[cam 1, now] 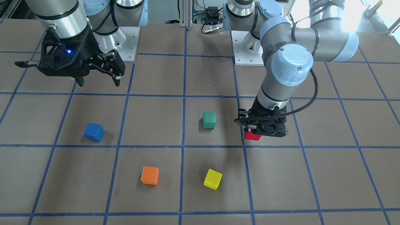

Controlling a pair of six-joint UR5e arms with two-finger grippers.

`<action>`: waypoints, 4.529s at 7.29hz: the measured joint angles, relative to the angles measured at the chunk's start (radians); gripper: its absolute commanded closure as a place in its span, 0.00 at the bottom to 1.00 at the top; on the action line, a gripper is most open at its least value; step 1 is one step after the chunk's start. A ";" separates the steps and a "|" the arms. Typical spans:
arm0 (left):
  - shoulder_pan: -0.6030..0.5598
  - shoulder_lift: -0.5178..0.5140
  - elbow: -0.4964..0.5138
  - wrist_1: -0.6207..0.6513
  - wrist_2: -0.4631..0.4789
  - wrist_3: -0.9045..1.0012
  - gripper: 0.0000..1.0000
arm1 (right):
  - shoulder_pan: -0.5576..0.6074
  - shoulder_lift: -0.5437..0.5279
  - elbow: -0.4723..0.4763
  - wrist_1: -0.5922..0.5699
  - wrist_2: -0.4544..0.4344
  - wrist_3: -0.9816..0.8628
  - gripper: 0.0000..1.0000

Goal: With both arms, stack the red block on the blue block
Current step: 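Carry the red cube with the left gripper toward the table center, then set the red cube down beside the green cube and open the left gripper, then raise the left gripper back toward rest while the right gripper moves over the red cube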

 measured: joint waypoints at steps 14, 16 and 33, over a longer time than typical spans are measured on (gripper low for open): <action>-0.309 -0.289 0.108 0.062 -0.126 -0.328 0.48 | -0.005 -0.006 0.004 0.001 0.000 -0.001 0.00; -0.316 -0.313 0.109 0.062 -0.097 -0.332 0.00 | -0.005 -0.006 0.004 0.001 0.000 0.000 0.00; 0.180 0.213 0.101 -0.351 -0.049 0.181 0.00 | 0.292 0.191 0.338 -0.468 0.006 0.365 0.00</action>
